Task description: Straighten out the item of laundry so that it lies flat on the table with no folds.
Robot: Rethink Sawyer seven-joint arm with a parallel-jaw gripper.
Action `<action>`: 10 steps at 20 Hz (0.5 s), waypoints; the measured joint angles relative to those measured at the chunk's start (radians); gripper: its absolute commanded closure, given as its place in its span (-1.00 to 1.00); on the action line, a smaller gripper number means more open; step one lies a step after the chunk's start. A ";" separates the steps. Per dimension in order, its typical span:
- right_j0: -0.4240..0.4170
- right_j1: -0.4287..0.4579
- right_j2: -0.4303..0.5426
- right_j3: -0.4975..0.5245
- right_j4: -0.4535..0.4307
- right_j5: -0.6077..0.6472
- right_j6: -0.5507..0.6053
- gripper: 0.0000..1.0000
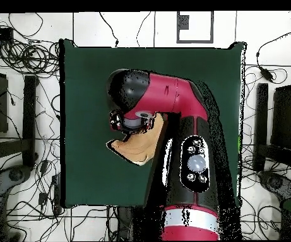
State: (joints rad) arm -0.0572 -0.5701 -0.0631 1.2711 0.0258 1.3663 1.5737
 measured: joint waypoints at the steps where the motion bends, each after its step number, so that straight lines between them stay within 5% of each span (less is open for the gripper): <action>1: -0.001 0.000 0.000 -0.014 0.004 0.034 0.000 1.00; 10: -0.003 -0.003 0.000 -0.072 0.045 0.142 0.000 1.00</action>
State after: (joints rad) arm -0.0599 -0.5727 -0.0632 1.1992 0.0707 1.5082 1.5737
